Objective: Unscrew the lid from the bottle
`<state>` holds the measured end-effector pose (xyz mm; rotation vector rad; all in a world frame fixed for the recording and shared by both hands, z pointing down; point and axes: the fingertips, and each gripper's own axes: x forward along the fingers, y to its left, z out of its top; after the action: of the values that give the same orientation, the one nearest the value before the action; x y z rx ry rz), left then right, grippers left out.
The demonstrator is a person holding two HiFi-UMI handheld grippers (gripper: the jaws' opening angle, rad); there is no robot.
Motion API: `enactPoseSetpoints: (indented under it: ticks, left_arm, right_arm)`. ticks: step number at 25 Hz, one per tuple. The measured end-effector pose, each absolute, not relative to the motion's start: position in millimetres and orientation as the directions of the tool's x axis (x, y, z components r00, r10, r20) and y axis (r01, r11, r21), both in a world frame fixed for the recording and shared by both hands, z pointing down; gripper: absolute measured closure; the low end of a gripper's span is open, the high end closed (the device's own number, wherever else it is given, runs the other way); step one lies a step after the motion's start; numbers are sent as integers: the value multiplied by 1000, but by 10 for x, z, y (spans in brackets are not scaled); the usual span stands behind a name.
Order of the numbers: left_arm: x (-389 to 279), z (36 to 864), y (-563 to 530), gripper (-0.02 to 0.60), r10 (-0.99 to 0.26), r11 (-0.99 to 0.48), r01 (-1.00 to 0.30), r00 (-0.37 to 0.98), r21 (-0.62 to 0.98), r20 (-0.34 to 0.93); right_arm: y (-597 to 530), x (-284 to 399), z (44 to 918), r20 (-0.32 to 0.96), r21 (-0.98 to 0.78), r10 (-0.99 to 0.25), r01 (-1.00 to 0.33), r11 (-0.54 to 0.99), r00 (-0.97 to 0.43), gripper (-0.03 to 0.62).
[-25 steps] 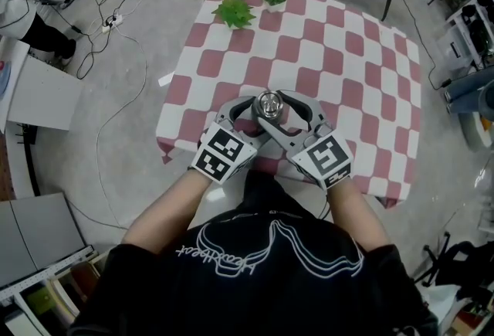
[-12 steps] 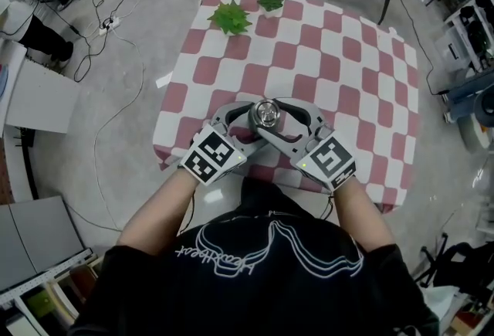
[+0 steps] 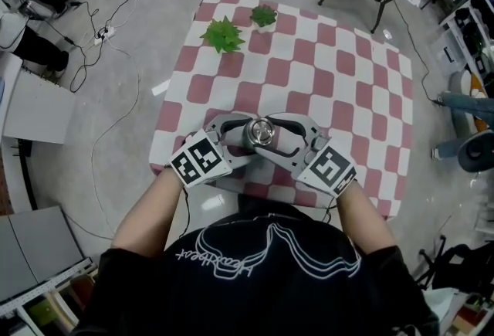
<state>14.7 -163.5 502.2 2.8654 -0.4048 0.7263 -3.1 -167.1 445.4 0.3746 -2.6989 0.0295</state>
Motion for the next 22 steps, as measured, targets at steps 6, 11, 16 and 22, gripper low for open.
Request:
enactPoseSetpoints:
  ticks: [6, 11, 16, 22]
  left_arm:
    - [119, 5044, -1637, 249, -88, -988, -143, 845, 65, 527]
    - [103, 5055, -1645, 249, 4, -996, -44, 848, 79, 531]
    - [96, 5044, -1659, 249, 72, -994, 19, 851, 107, 521]
    - [97, 5034, -1669, 249, 87, -992, 27, 861, 125, 501]
  right_arm:
    - [-1658, -79, 4468, 425, 44, -174, -172, 984, -889, 349]
    - [-1675, -96, 4482, 437, 24, -111, -112, 993, -893, 349]
    - [-1700, -96, 4490, 437, 22, -94, -94, 995, -895, 349]
    - [-1716, -95, 4486, 433, 13, -89, -93, 996, -897, 349]
